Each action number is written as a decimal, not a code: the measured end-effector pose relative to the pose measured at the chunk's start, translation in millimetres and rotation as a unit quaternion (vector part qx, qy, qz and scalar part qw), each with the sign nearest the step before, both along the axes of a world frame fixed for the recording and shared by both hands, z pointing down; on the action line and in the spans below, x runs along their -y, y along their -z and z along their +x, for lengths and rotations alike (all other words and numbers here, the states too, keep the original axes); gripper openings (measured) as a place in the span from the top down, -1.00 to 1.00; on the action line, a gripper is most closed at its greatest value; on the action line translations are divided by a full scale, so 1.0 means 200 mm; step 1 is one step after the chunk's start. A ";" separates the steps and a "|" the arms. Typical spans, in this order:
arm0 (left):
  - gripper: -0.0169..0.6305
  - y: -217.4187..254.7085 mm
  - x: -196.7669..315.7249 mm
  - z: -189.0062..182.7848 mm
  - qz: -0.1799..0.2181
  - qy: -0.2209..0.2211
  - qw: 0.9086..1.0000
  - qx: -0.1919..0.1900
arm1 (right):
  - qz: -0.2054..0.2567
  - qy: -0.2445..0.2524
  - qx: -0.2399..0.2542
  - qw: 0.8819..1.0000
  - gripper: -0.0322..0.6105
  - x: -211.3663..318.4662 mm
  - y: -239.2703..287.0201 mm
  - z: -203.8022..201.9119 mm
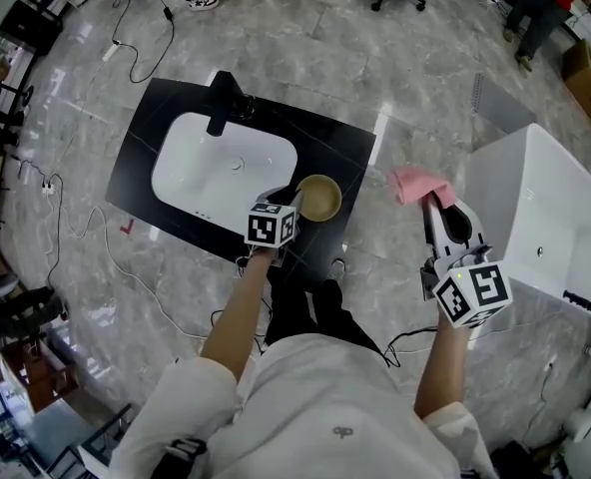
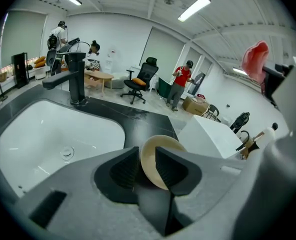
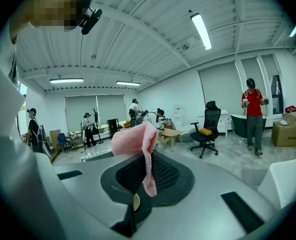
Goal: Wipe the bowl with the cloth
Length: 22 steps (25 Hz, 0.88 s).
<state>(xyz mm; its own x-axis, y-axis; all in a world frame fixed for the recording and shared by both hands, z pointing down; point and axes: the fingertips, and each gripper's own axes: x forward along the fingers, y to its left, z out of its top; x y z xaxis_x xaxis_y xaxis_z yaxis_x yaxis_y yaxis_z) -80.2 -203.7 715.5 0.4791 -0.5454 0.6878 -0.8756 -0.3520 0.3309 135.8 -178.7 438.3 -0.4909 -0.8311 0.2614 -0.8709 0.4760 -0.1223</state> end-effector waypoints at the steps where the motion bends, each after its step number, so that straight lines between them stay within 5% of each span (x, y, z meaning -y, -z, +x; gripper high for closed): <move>1: 0.64 -0.02 0.00 0.00 -0.003 0.001 1.000 0.000 | -0.002 -0.002 -0.001 1.000 0.85 0.00 -0.01 0.00; 17: 0.65 -0.22 0.01 0.02 -0.047 0.011 0.999 0.005 | -0.022 -0.018 -0.015 0.999 0.85 -0.02 -0.09 0.05; 22: 0.84 -0.22 0.02 0.03 -0.051 0.017 0.999 0.001 | -0.023 -0.018 -0.014 0.999 0.85 -0.01 -0.09 0.06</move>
<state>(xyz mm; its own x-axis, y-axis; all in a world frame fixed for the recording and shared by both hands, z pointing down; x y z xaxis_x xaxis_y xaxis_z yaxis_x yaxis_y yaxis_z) -74.8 -208.7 759.5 0.4596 -0.4885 0.7417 -0.8874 -0.2871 0.3608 147.9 -175.7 456.5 -0.4530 -0.8347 0.3133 -0.8907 0.4386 -0.1194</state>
